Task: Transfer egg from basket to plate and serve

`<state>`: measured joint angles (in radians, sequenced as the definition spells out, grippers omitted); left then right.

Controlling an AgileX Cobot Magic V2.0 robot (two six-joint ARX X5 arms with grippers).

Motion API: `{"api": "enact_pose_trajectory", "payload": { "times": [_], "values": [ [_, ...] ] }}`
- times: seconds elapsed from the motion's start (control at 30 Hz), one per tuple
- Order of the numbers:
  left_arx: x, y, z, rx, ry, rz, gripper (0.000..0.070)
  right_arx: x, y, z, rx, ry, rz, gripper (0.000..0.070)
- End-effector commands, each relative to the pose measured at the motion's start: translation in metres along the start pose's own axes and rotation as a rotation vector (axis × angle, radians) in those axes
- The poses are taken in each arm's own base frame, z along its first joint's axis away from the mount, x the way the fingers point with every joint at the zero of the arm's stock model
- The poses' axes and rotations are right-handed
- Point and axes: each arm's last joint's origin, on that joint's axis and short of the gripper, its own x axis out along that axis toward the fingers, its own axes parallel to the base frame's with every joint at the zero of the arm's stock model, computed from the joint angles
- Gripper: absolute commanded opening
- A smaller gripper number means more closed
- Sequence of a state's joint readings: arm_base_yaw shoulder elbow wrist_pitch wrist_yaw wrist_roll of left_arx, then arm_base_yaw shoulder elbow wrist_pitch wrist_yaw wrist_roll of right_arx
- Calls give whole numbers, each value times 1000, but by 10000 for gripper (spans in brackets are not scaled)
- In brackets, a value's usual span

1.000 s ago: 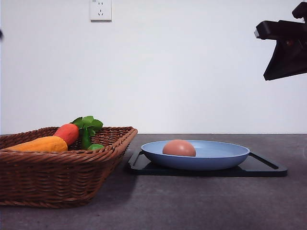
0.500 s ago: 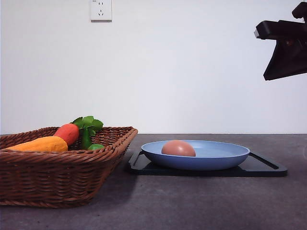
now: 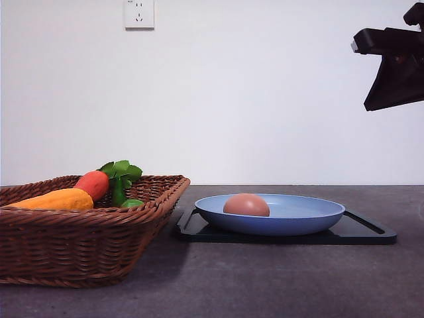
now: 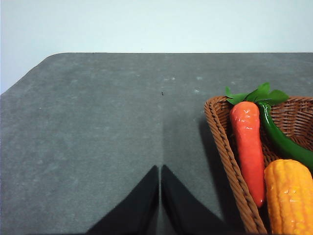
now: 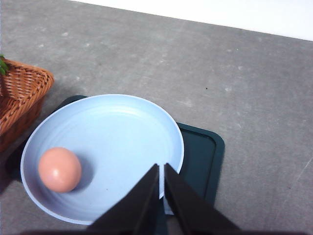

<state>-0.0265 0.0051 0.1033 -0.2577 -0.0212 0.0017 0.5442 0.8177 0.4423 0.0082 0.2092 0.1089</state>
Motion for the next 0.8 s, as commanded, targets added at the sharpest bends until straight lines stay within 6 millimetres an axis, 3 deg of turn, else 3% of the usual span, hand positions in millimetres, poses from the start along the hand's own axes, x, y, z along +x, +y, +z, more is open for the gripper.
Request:
{"api": "enact_pose_trajectory", "payload": {
  "times": [0.0, 0.37, 0.77],
  "values": [
    [1, 0, -1, 5, -6, 1, 0, 0, 2, 3, 11, -15, 6, 0],
    [9, 0, -24, 6, 56, 0, 0, 0, 2, 3, 11, -16, 7, 0],
    [10, 0, -24, 6, 22, 0, 0, 0, 2, 4, 12, -18, 7, 0]
  ]
}}
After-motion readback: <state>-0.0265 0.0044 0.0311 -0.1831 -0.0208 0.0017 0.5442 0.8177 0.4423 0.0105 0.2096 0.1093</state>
